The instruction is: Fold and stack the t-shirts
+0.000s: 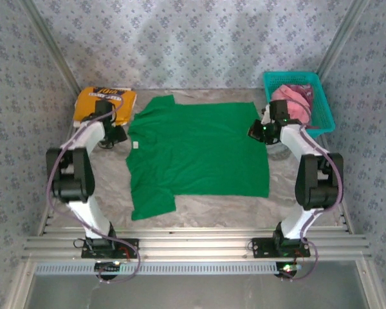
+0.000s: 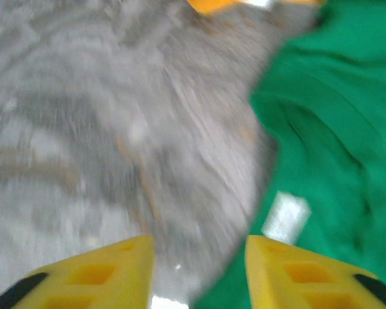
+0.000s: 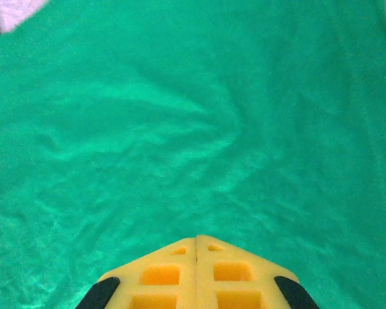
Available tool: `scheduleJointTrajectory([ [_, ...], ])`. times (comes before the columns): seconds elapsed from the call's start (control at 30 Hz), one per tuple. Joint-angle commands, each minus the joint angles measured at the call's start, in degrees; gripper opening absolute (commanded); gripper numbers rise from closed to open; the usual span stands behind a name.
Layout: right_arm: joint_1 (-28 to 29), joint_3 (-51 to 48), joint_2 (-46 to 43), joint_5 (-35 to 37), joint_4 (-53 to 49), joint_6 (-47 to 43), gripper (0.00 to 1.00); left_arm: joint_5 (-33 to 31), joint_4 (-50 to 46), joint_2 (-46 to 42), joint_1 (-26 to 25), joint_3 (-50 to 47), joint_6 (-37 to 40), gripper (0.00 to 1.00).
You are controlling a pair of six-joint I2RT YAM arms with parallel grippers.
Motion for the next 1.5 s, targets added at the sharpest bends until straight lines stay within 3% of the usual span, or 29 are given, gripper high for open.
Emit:
scheduleJointTrajectory([
  [0.0, -0.31, -5.70, -7.50, 3.17, -2.28, -1.53, 0.02, -0.11, -8.93, -17.92, -2.22, -10.47, -6.64, 0.49],
  [0.17, 0.18, -14.39, -10.58, 2.60, 0.36, -1.76, 0.08, -0.63, -26.77, -41.56, -6.61, -24.29, -20.99, 0.56],
  [0.33, 0.89, -16.72, -9.66, 1.96, 2.73, -1.64, 0.09, 2.08, -36.03, -56.18, -18.08, -35.38, -39.26, 0.65],
  [0.43, 2.29, -16.02, -8.43, 2.26, 3.80, -2.01, 0.10, 5.65, -31.19, -58.88, -27.35, -42.24, -48.79, 0.70],
  [0.57, 3.46, -14.20, -6.86, 2.70, 4.27, -2.52, 0.11, 3.64, -30.91, -54.77, -38.74, -44.35, -56.56, 0.71],
  [0.73, 4.06, -14.42, -6.61, 3.47, 4.83, -2.86, 0.11, 2.49, -22.02, -52.54, -37.98, -46.91, -53.85, 0.71],
  [0.87, 4.37, -15.49, -6.51, 2.65, 5.49, -2.65, 0.11, 0.81, -14.51, -50.13, -37.24, -49.20, -51.12, 0.57],
  [0.93, 4.46, -15.68, -6.15, 2.62, 6.03, -2.88, 0.11, -1.09, -12.09, -50.71, -35.86, -48.65, -46.19, 0.56],
  [1.1, 4.46, -15.10, -4.56, 1.03, 6.46, -2.66, 0.12, -2.99, -14.00, -53.79, -31.96, -46.66, -37.80, 0.56],
  [1.33, 4.46, -14.90, -4.81, 0.36, 6.93, -1.63, 0.12, 2.62, -8.10, -53.02, -31.19, -52.49, -40.36, 0.54],
  [1.47, 4.46, -15.38, -5.46, 1.34, 7.04, -1.53, 0.12, 2.50, -7.96, -54.72, -32.18, -54.38, -40.95, 0.54],
])
